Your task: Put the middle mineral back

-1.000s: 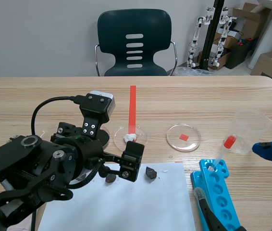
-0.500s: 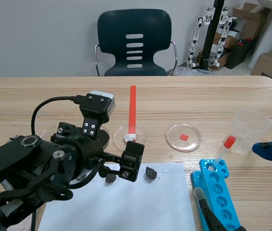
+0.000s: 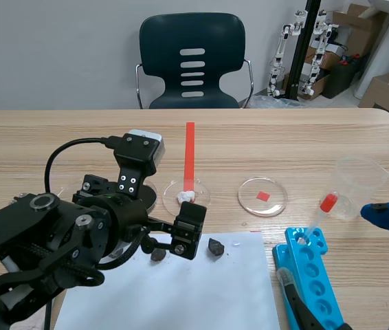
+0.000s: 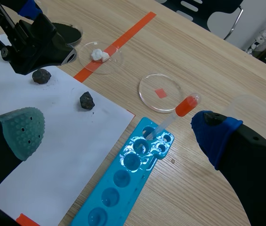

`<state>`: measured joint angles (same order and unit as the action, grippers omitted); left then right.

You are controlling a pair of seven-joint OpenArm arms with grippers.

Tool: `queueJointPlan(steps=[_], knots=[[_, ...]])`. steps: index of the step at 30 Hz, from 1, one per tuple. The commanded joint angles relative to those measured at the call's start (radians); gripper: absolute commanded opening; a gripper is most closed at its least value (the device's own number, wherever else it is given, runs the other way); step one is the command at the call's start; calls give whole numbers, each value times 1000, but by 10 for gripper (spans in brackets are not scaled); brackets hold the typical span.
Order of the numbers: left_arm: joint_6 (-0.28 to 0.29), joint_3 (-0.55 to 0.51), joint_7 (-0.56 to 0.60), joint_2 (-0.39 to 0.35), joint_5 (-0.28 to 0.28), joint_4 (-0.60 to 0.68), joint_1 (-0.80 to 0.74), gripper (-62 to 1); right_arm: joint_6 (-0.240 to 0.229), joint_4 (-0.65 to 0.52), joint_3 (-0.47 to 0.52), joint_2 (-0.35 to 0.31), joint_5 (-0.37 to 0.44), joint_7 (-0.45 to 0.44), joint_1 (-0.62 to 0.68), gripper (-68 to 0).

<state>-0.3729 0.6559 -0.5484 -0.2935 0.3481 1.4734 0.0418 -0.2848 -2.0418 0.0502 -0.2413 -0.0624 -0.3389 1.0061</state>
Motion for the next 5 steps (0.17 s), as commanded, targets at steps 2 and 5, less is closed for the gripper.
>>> queueJointPlan(steps=[2,5], knots=[[1,-2,10,5,-1,6,3,14,3,-12,3,-8,10,-15,-6,4],[1,-2,9,5,-1,6,3,14,3,-12,3,-8,10,-15,-6,4]])
